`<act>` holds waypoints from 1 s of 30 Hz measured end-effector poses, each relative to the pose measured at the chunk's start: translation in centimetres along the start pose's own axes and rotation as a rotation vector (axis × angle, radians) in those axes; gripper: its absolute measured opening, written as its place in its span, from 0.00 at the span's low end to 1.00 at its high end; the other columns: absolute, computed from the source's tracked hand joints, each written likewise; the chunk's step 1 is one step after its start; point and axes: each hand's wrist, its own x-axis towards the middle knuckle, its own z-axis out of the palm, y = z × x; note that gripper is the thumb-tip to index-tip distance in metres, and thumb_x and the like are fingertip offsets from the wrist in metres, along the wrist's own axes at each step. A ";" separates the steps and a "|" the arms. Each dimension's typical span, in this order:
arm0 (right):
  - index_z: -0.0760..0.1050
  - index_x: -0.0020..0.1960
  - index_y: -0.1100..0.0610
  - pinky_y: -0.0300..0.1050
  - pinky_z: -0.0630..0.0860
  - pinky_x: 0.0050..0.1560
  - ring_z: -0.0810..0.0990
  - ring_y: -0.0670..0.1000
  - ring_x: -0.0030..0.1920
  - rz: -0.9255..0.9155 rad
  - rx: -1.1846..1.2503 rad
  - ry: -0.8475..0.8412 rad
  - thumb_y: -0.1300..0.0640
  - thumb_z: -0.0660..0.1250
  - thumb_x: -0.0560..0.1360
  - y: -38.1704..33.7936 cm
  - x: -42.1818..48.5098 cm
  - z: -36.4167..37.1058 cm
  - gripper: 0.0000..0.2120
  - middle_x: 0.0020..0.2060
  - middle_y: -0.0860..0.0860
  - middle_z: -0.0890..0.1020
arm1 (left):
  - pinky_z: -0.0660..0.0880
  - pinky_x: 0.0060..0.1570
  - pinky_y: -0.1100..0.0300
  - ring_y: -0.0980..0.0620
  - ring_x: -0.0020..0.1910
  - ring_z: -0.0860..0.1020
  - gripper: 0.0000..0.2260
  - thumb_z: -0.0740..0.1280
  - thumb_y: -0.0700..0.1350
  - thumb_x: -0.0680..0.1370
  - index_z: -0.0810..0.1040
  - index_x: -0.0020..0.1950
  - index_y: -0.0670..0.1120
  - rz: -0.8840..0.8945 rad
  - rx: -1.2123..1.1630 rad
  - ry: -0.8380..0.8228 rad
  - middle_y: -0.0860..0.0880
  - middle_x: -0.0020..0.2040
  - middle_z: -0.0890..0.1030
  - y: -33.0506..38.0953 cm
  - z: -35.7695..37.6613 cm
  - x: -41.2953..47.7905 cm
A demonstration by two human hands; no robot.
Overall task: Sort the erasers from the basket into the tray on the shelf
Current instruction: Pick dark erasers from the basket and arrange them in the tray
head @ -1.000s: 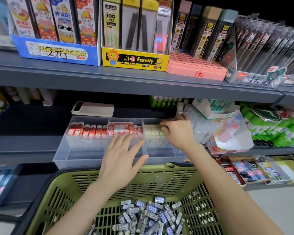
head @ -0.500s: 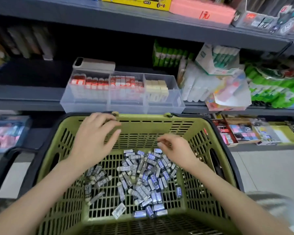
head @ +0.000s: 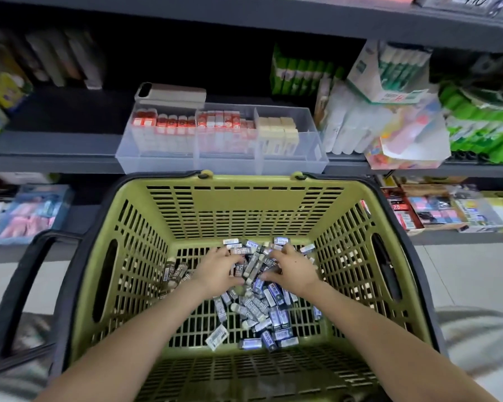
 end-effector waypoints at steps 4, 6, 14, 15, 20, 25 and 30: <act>0.75 0.56 0.53 0.45 0.72 0.47 0.74 0.52 0.54 -0.270 -0.236 0.026 0.39 0.64 0.73 1.5 -0.4 -0.4 0.21 0.52 0.51 0.75 | 0.68 0.63 0.53 0.48 0.60 0.73 0.20 0.67 0.62 0.72 0.76 0.59 0.54 -0.129 -0.192 0.118 0.50 0.57 0.78 0.8 1.6 1.3; 0.75 0.54 0.55 0.44 0.70 0.45 0.74 0.51 0.52 -0.306 -0.232 -0.011 0.42 0.65 0.74 1.8 -0.6 -0.4 0.17 0.49 0.52 0.77 | 0.71 0.57 0.56 0.52 0.53 0.74 0.19 0.68 0.62 0.71 0.75 0.58 0.53 -0.164 -0.172 0.156 0.53 0.50 0.77 1.5 1.7 1.7; 0.64 0.33 0.56 0.41 0.65 0.31 0.66 0.49 0.26 0.169 0.316 -0.039 0.49 0.63 0.78 2.9 -0.1 -0.6 0.18 0.25 0.49 0.68 | 0.66 0.40 0.63 0.55 0.46 0.72 0.12 0.70 0.59 0.71 0.81 0.51 0.56 -0.219 -0.158 0.153 0.54 0.48 0.76 1.9 1.9 2.3; 0.64 0.33 0.55 0.41 0.64 0.31 0.66 0.50 0.26 0.196 0.370 -0.027 0.50 0.63 0.78 3.0 0.0 -0.7 0.17 0.25 0.50 0.68 | 0.65 0.40 0.64 0.54 0.48 0.72 0.10 0.71 0.57 0.72 0.81 0.50 0.56 -0.231 -0.196 0.173 0.53 0.49 0.77 1.8 2.0 2.3; 0.63 0.34 0.53 0.40 0.64 0.28 0.69 0.47 0.28 0.216 0.364 -0.059 0.51 0.67 0.75 1.6 0.5 -0.4 0.17 0.27 0.48 0.70 | 0.72 0.55 0.57 0.49 0.57 0.72 0.21 0.68 0.63 0.71 0.77 0.61 0.57 -0.264 -0.174 0.086 0.50 0.57 0.74 2.3 2.1 2.4; 0.65 0.33 0.55 0.40 0.62 0.25 0.69 0.46 0.27 0.323 0.336 -0.075 0.47 0.73 0.69 0.5 1.0 0.4 0.20 0.28 0.49 0.71 | 0.71 0.57 0.56 0.48 0.57 0.73 0.17 0.70 0.63 0.70 0.79 0.55 0.58 -0.376 -0.239 0.109 0.49 0.57 0.74 3.6 1.7 2.9; 0.62 0.30 0.55 0.40 0.61 0.25 0.65 0.47 0.25 0.338 0.445 -0.140 0.50 0.73 0.70 1.1 1.1 -0.3 0.22 0.25 0.49 0.67 | 0.73 0.47 0.58 0.53 0.46 0.74 0.05 0.69 0.49 0.76 0.79 0.50 0.49 -0.383 -0.630 0.089 0.51 0.53 0.78 3.4 1.0 2.3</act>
